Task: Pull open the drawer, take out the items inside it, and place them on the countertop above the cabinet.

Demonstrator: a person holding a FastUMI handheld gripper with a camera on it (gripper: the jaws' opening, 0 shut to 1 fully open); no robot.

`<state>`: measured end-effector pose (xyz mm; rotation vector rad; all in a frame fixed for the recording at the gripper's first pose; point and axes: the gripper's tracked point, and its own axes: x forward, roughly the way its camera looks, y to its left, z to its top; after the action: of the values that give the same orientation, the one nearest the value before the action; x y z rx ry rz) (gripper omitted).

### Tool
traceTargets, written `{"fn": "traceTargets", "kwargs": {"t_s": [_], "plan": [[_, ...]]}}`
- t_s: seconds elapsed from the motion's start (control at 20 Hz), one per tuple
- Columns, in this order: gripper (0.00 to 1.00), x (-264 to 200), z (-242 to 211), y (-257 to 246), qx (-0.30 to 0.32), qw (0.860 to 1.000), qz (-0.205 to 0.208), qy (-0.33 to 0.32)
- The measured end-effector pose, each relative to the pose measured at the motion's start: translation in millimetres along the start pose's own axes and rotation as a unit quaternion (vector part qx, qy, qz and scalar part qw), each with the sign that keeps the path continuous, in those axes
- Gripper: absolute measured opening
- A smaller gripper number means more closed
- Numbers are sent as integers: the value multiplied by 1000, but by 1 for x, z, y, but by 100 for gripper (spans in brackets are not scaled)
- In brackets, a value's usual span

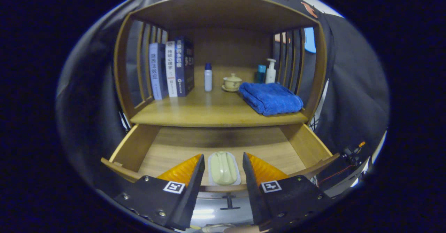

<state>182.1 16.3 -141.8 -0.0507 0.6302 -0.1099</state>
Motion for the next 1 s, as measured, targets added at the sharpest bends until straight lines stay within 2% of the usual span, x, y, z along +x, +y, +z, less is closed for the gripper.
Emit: {"fn": "traceTargets", "kwargs": {"t_s": [0.15,0.35,0.55,0.75,0.9,1.0], "plan": [[65,33,-7,-4,22,998,-3,52],[65,71,-38,3,4,992,2,126],[65,83,-61,9,-2,988,15,152],[40,90,-70,7,-28,986,2,165],[22,88,-67,13,-22,987,15,161],[20,89,-69,17,-23,987,26,157]]}}
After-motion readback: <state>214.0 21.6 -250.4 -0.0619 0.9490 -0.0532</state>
